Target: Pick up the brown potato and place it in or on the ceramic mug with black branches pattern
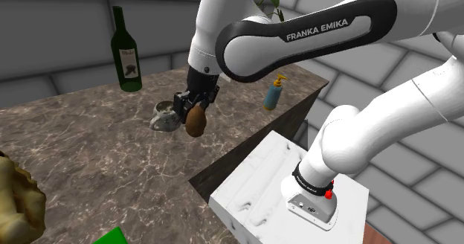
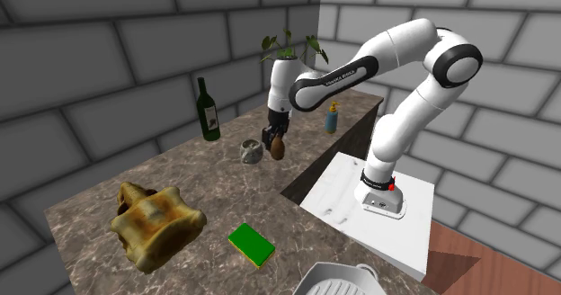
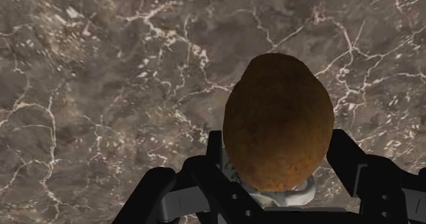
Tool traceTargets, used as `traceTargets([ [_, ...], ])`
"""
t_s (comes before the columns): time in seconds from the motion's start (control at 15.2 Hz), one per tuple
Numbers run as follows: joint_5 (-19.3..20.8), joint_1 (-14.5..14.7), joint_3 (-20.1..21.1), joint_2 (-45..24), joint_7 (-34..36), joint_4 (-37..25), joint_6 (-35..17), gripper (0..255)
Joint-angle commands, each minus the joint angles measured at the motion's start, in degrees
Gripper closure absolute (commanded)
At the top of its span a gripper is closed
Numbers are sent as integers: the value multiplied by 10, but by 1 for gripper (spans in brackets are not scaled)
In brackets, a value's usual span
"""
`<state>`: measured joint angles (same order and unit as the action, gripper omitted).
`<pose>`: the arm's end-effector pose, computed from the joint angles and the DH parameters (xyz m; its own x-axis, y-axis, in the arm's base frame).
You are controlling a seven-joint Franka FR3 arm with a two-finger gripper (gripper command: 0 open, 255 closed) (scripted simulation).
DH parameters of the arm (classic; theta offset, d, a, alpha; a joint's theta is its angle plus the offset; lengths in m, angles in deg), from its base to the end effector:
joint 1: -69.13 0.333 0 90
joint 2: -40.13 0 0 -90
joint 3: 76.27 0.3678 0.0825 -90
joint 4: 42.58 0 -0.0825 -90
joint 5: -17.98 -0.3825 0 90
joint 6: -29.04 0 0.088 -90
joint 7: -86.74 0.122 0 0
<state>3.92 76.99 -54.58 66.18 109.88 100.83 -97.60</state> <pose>0.3401 0.2166 0.4771 0.9929 -0.0506 0.1078 -0.0395 -0.9939 -0.1029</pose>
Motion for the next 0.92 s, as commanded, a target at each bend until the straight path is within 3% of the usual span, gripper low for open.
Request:
traceTargets([
  [0.0,1,0,-3,7,0,-12,20,255],
  [0.53,7,-2,-13,24,3,-58,81,255],
  [0.86,44,-34,-13,-89,-3,-152,67,255],
])
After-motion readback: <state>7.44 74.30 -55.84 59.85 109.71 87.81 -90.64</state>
